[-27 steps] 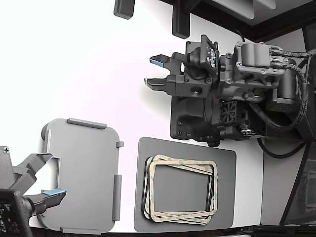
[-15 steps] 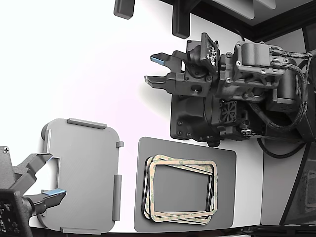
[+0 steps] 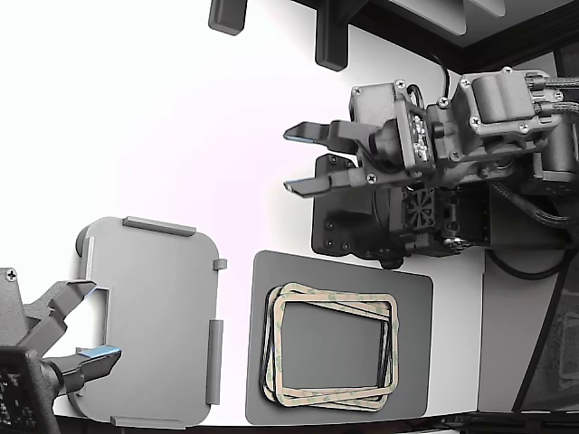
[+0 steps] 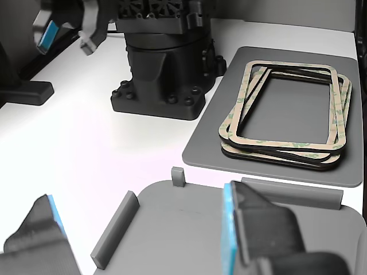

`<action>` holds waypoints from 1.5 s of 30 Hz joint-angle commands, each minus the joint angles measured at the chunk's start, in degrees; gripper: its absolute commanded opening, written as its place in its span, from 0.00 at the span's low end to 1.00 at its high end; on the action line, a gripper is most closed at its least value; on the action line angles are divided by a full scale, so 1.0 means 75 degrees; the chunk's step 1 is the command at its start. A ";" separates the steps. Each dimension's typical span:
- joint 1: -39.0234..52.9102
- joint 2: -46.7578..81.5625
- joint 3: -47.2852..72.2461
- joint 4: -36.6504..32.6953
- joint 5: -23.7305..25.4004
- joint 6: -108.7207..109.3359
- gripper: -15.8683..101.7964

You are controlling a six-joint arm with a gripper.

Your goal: Move top rectangular frame to the holder.

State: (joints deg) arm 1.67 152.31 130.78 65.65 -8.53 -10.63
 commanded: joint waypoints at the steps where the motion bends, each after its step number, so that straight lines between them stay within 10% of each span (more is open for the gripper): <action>1: 0.0914 -0.1184 -0.1887 0.1066 0.0727 -0.0434 0.98; 26: 0.5520 -0.4699 -0.3750 0.2426 0.2273 -0.2191 0.99; 45: 0.6516 -0.7336 -0.4922 0.2859 0.1313 -0.3773 0.85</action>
State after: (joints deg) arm 50.89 97.65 95.98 87.63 1.67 -37.35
